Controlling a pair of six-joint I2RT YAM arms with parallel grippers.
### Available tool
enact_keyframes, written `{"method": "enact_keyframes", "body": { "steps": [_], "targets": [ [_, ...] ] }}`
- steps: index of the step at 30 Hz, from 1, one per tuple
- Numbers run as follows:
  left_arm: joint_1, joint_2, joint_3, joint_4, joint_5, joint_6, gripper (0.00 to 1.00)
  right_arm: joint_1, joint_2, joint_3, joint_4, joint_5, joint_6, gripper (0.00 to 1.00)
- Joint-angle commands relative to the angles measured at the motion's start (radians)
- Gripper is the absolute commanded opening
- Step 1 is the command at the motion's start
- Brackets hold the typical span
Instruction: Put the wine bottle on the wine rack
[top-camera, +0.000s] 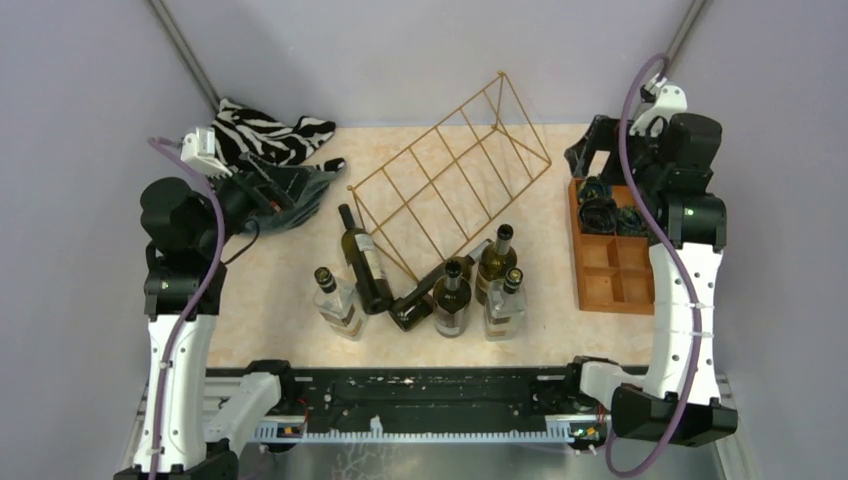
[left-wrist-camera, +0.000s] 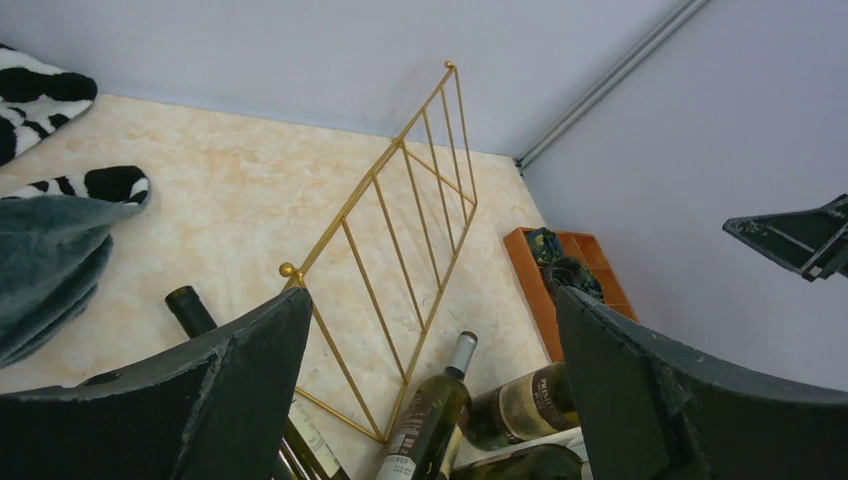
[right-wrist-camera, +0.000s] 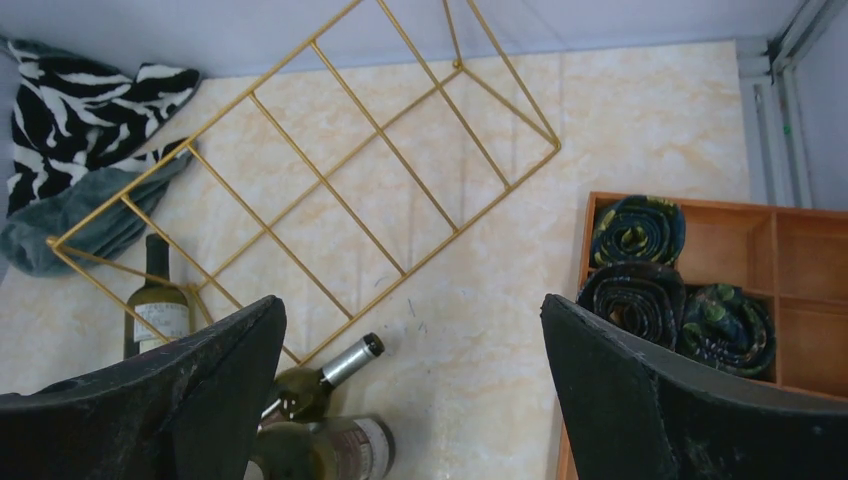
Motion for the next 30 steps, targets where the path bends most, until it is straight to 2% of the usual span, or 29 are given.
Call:
{"method": "enact_keyframes", "body": {
  "steps": [1, 6, 10, 16, 22, 30],
  "targets": [
    [-0.018, -0.029, 0.045, 0.027, 0.035, 0.014, 0.98, 0.015, -0.011, 0.124, 0.006, 0.035, 0.024, 0.99],
    [-0.029, -0.05, 0.03, 0.094, 0.103, -0.027, 0.98, 0.023, -0.015, 0.185, 0.008, -0.033, -0.008, 0.99],
    [-0.035, -0.056, 0.011, 0.153, 0.172, -0.066, 0.99, 0.026, -0.021, 0.188, -0.001, -0.246, -0.129, 0.99],
    [-0.04, -0.04, 0.021, 0.219, 0.328, -0.092, 0.99, 0.032, -0.018, 0.19, -0.124, -0.522, -0.385, 0.99],
    [-0.041, -0.041, 0.039, 0.243, 0.421, -0.086, 0.99, 0.035, -0.019, 0.161, -0.152, -0.605, -0.487, 0.99],
    [-0.052, -0.002, 0.018, 0.293, 0.496, -0.096, 0.99, 0.036, -0.031, 0.089, -0.115, -0.591, -0.522, 0.99]
  ]
}}
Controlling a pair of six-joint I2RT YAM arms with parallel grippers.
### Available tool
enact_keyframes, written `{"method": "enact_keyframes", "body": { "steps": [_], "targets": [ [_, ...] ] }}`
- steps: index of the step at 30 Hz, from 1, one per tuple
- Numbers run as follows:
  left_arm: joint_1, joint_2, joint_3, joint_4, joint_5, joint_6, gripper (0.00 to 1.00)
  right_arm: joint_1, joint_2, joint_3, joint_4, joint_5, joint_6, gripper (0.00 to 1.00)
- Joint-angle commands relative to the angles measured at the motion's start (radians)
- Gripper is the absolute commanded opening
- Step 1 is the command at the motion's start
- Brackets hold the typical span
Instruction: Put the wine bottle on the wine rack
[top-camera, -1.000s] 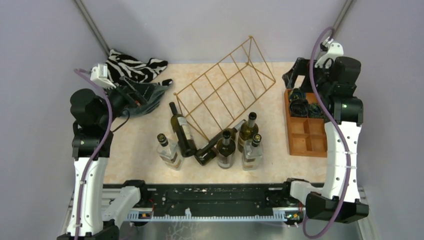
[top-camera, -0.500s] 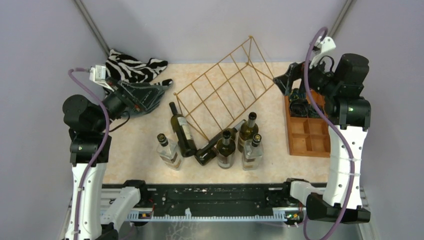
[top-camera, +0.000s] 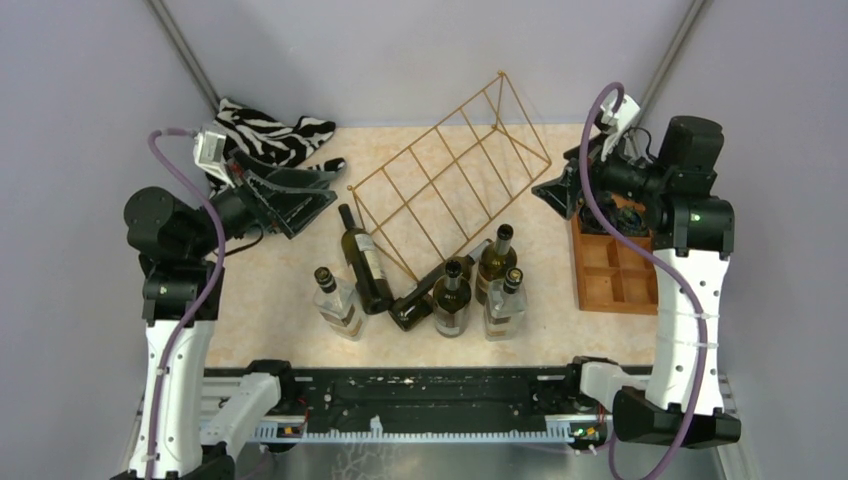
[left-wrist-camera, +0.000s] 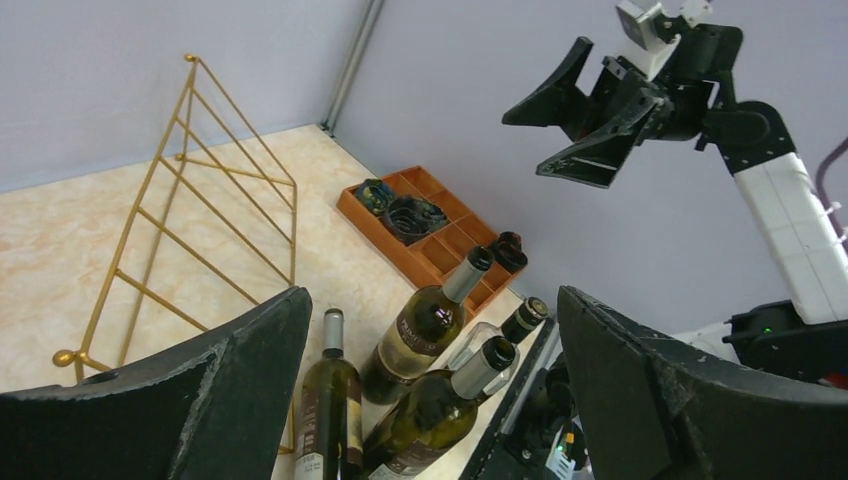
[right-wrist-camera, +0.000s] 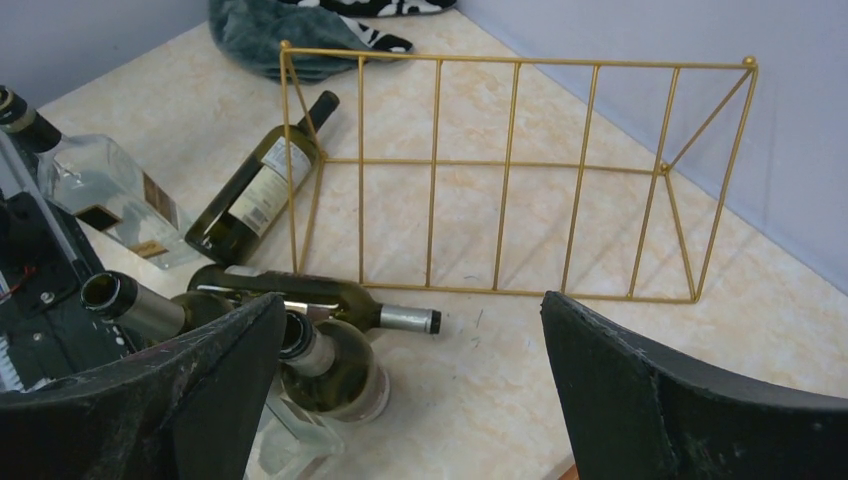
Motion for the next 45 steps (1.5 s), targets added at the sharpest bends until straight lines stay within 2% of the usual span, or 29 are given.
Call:
{"method": "enact_keyframes", "body": {
  "steps": [1, 3, 5, 7, 9, 20, 28, 36, 42, 45],
  "targets": [
    [-0.027, 0.036, 0.002, 0.089, 0.069, -0.022, 0.99, 0.008, -0.022, -0.031, 0.043, -0.02, -0.049, 0.99],
    [-0.101, 0.074, 0.009, 0.105, 0.032, -0.009, 0.99, 0.009, -0.023, -0.047, 0.051, -0.006, -0.052, 0.99],
    [-0.292, 0.143, 0.046, 0.08, -0.07, 0.068, 0.99, 0.008, -0.018, -0.054, 0.054, 0.014, -0.05, 0.99],
    [-0.499, 0.224, 0.142, -0.062, -0.242, 0.213, 0.99, 0.008, -0.016, -0.055, 0.054, 0.032, -0.048, 0.99],
    [-0.587, 0.294, 0.237, -0.152, -0.33, 0.29, 0.99, 0.008, -0.019, -0.058, 0.052, 0.05, -0.045, 0.99],
    [-0.732, 0.452, 0.375, -0.234, -0.401, 0.345, 0.98, 0.008, -0.043, -0.155, 0.051, 0.007, -0.05, 0.99],
    [-0.84, 0.619, 0.531, -0.398, -0.546, 0.497, 0.96, -0.02, -0.047, -0.212, 0.099, 0.142, 0.009, 0.99],
    [-0.905, 0.779, 0.663, -0.497, -0.582, 0.565, 0.94, -0.053, -0.053, -0.3, 0.161, 0.121, 0.051, 0.99],
    [-0.962, 0.857, 0.709, -0.577, -0.747, 0.611, 0.94, -0.065, -0.056, -0.341, 0.19, 0.099, 0.065, 0.99],
    [-0.974, 0.891, 0.726, -0.594, -0.783, 0.643, 0.93, -0.068, -0.054, -0.347, 0.195, 0.091, 0.07, 0.99]
  ]
}}
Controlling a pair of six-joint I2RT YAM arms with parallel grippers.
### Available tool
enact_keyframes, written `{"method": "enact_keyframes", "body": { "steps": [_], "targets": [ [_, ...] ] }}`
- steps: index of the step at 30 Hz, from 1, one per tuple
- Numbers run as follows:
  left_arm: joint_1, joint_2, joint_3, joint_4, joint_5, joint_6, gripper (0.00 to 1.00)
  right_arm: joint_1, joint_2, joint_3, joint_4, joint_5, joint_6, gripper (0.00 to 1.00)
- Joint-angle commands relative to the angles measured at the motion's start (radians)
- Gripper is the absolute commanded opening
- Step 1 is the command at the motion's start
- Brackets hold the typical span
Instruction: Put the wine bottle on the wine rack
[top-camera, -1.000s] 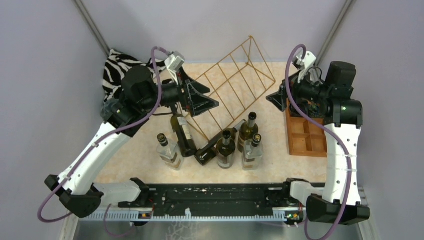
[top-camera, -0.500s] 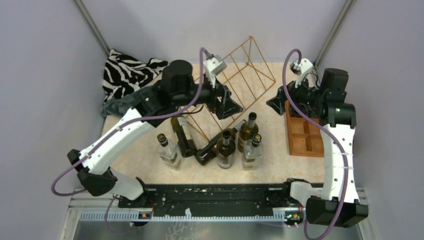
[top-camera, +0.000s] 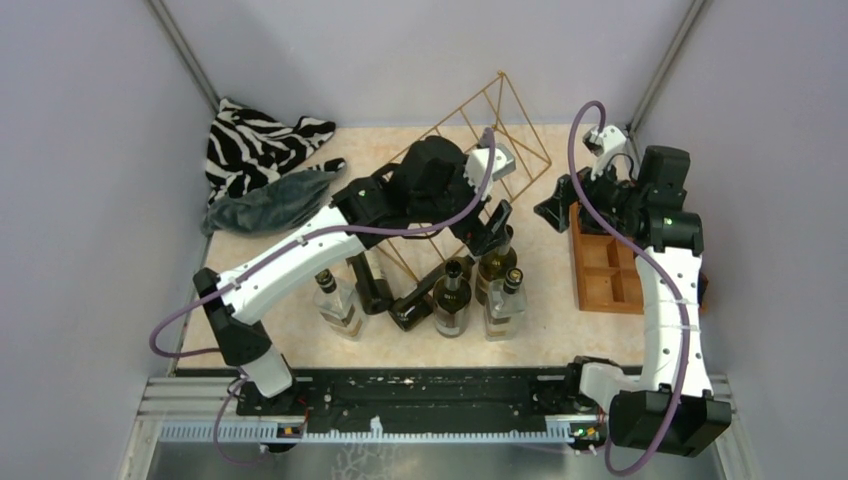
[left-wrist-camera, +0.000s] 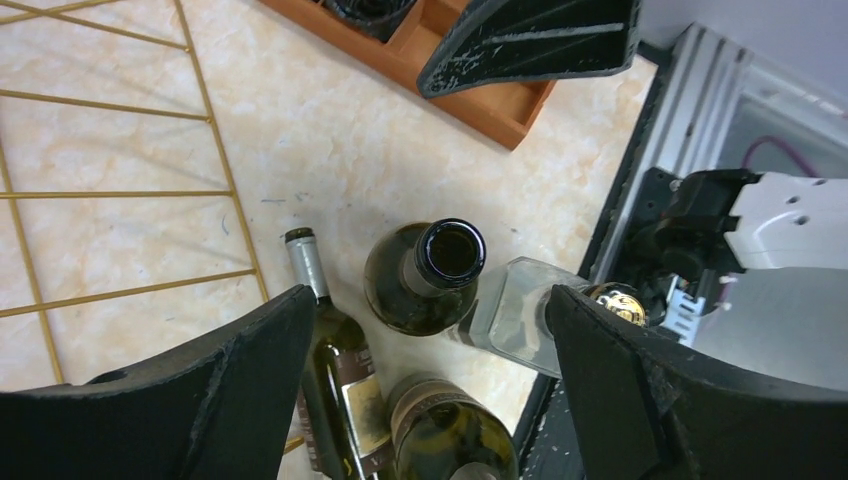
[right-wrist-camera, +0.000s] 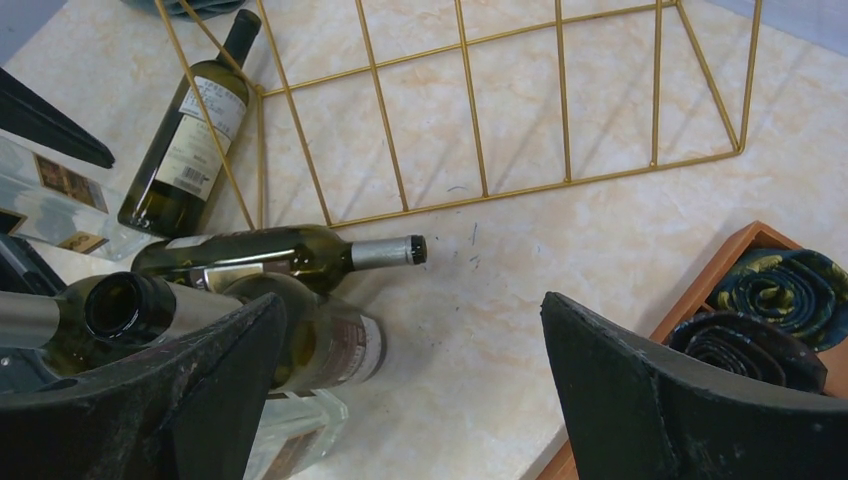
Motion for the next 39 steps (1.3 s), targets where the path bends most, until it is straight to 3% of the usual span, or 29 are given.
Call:
{"method": "enact_keyframes", "body": {
  "steps": [1, 9, 22, 25, 27, 29, 39],
  "targets": [
    [-0.023, 0.044, 0.056, -0.059, -0.102, 0.061, 0.92, -0.015, -0.02, -0.002, 0.06, -0.033, 0.016, 0.99],
    [-0.06, 0.103, 0.092, -0.064, -0.111, 0.065, 0.88, -0.025, -0.018, -0.01, 0.072, -0.05, 0.027, 0.99],
    [-0.075, 0.187, 0.15, -0.09, -0.135, 0.087, 0.62, -0.03, -0.012, -0.011, 0.077, -0.069, 0.032, 0.99],
    [-0.076, 0.197, 0.157, -0.081, -0.109, 0.086, 0.45, -0.033, -0.015, -0.015, 0.078, -0.069, 0.03, 0.99],
    [-0.076, 0.198, 0.157, -0.064, -0.098, 0.083, 0.16, -0.036, -0.014, -0.02, 0.079, -0.072, 0.031, 0.99],
    [-0.075, 0.196, 0.158, -0.039, -0.089, 0.08, 0.0, -0.039, -0.014, -0.022, 0.081, -0.074, 0.03, 0.99],
    [-0.05, 0.174, 0.21, 0.149, -0.099, 0.016, 0.0, -0.057, -0.002, -0.021, 0.08, -0.05, 0.012, 0.99]
  ]
}}
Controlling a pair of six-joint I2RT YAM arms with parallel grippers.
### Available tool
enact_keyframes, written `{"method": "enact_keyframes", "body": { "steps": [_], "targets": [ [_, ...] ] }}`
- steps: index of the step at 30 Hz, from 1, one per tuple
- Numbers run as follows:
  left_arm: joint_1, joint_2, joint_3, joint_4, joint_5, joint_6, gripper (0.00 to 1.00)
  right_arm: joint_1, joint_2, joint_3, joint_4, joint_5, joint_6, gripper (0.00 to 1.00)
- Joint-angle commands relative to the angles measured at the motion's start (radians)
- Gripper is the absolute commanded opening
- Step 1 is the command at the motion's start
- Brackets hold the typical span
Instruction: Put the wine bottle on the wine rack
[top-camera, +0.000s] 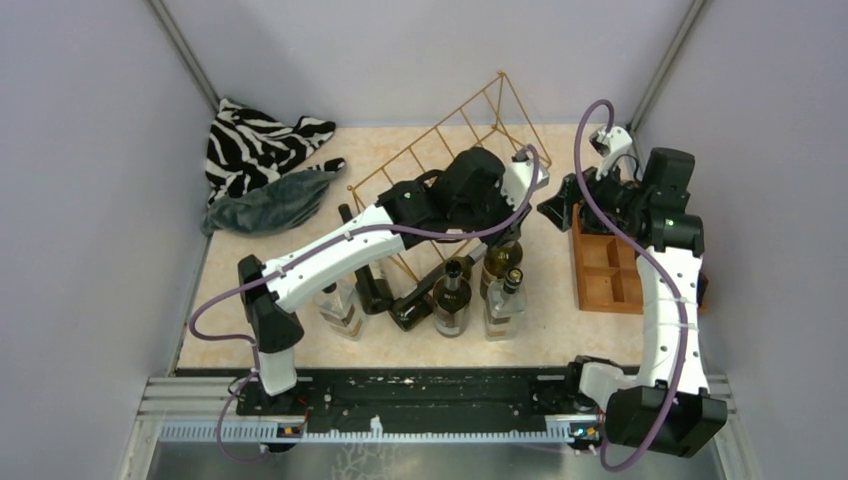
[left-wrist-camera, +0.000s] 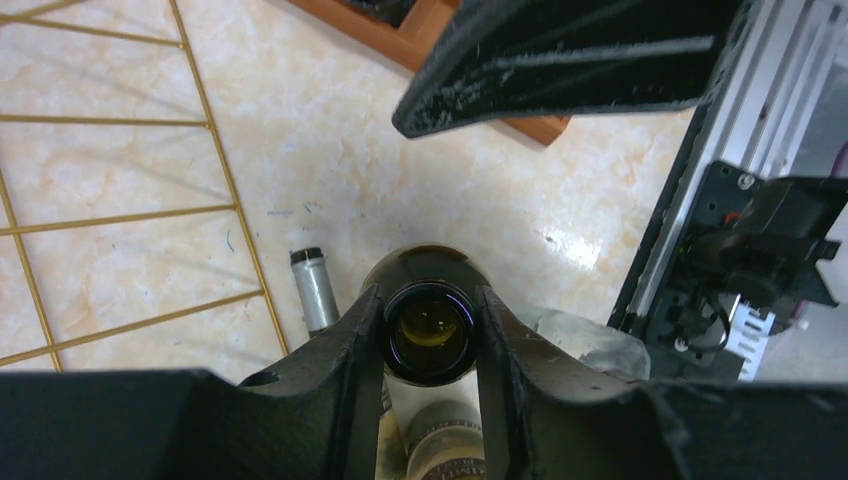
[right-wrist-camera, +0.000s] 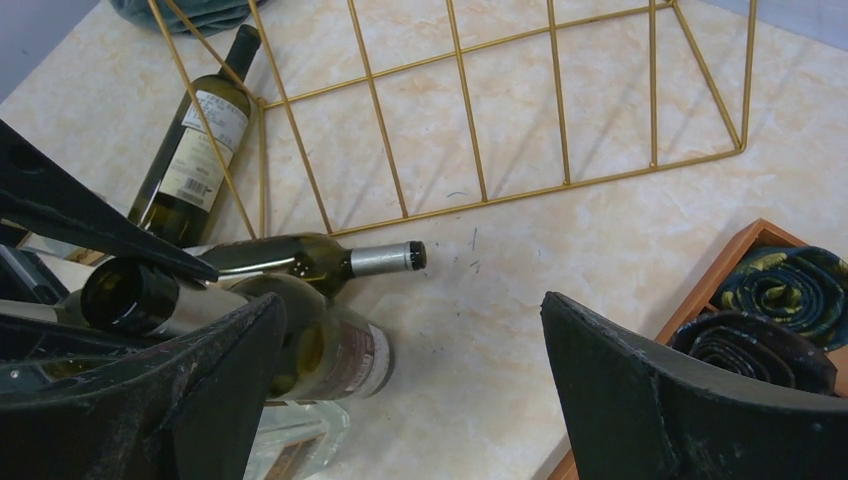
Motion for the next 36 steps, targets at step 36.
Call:
{"method": "enact_keyframes", "body": {
  "steps": [36],
  "targets": [
    [0.274, 0.097, 0.125, 0.485, 0.264, -0.415, 0.0, 0.081, 0.099, -0.027, 0.117, -0.081, -0.285, 0.98]
  ]
}}
